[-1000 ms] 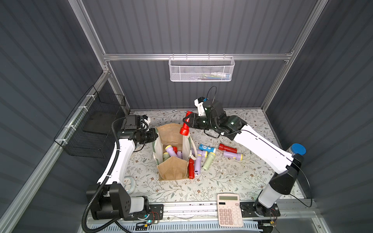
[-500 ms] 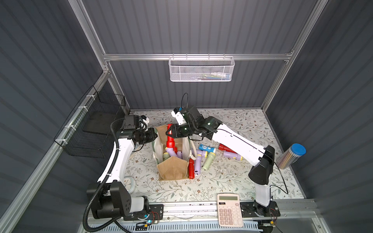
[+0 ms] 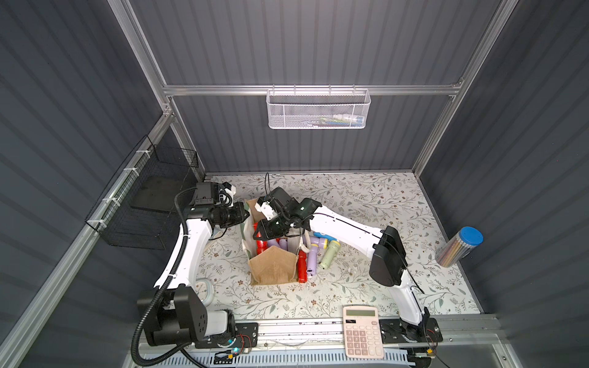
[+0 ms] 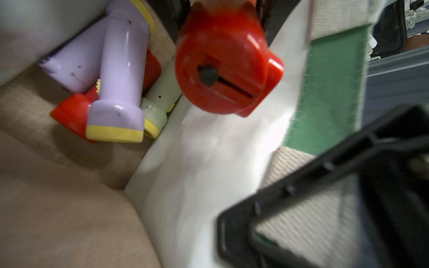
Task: Put the flashlights into the tote bags
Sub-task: Place the flashlight in the canvas bag.
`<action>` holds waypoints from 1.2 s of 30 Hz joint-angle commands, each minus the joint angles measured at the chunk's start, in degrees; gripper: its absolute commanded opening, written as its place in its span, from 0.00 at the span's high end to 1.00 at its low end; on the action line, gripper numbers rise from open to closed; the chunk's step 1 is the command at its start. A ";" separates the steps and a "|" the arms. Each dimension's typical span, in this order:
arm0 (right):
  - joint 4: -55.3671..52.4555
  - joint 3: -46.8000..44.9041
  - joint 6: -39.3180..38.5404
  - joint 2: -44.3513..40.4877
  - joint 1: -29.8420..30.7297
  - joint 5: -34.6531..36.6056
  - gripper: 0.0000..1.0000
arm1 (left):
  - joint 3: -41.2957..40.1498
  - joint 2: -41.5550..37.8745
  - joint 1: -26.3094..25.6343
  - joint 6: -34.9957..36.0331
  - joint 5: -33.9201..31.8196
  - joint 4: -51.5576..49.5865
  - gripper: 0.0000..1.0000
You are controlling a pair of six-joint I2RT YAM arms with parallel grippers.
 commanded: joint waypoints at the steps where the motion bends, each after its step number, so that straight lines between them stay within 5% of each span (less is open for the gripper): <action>1: -1.61 2.17 -0.72 1.13 0.29 -1.10 0.79 | -0.72 0.55 0.28 -1.07 1.26 -0.07 0.94; 12: -7.77 7.99 0.34 7.70 0.15 0.97 0.75 | -1.03 0.37 0.29 -1.17 2.14 0.35 0.94; 36: -6.86 8.60 3.47 9.85 -2.70 -8.38 0.47 | -0.94 -0.63 0.28 -0.36 1.99 0.25 0.92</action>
